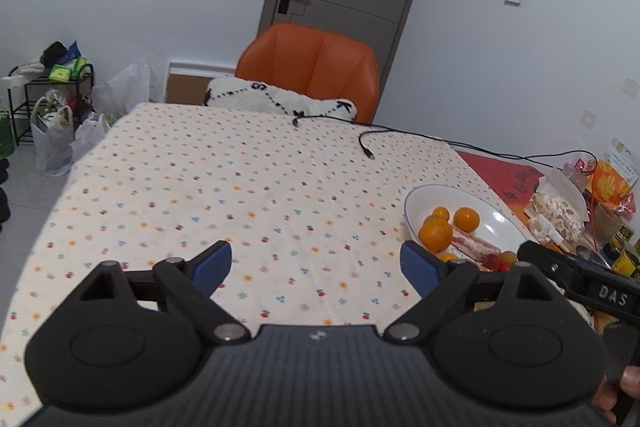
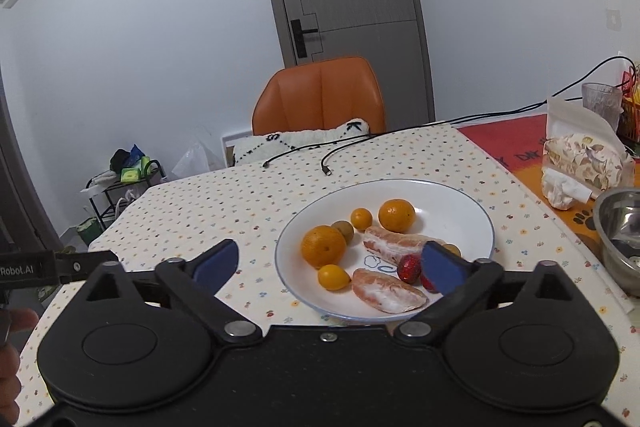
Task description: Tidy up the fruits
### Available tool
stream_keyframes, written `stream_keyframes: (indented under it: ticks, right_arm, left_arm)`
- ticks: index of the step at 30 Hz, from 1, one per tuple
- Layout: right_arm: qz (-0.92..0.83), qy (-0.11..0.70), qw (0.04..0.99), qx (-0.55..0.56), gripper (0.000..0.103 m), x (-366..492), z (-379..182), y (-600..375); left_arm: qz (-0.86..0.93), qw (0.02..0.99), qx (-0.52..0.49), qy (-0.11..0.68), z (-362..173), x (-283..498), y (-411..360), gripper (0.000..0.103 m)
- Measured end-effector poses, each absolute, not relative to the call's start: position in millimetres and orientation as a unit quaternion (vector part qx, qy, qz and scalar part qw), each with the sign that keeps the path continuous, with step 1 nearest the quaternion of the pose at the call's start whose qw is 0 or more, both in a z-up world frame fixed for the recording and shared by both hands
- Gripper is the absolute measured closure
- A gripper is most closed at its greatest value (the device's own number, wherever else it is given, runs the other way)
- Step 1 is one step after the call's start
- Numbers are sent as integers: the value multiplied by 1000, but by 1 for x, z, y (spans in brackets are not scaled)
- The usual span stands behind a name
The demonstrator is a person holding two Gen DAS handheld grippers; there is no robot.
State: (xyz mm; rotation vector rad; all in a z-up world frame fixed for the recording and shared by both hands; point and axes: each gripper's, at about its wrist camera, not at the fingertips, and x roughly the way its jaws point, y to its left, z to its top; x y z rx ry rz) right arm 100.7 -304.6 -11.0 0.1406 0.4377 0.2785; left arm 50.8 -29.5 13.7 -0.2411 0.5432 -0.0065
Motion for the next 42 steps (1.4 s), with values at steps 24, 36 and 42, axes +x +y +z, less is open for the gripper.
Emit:
stream_keyframes:
  ticks: [24, 36, 42]
  right_arm:
    - [163, 220, 959, 79, 0, 47, -13, -305]
    - [190, 209, 958, 56, 0, 20, 4, -293]
    - [198, 207, 957, 47, 0, 8, 13, -289]
  left_arm:
    - [33, 962, -84, 259, 14, -7, -35, 6]
    - [30, 965, -78, 249, 26, -29, -31, 6]
    - [29, 966, -76, 247, 30, -40, -27, 6]
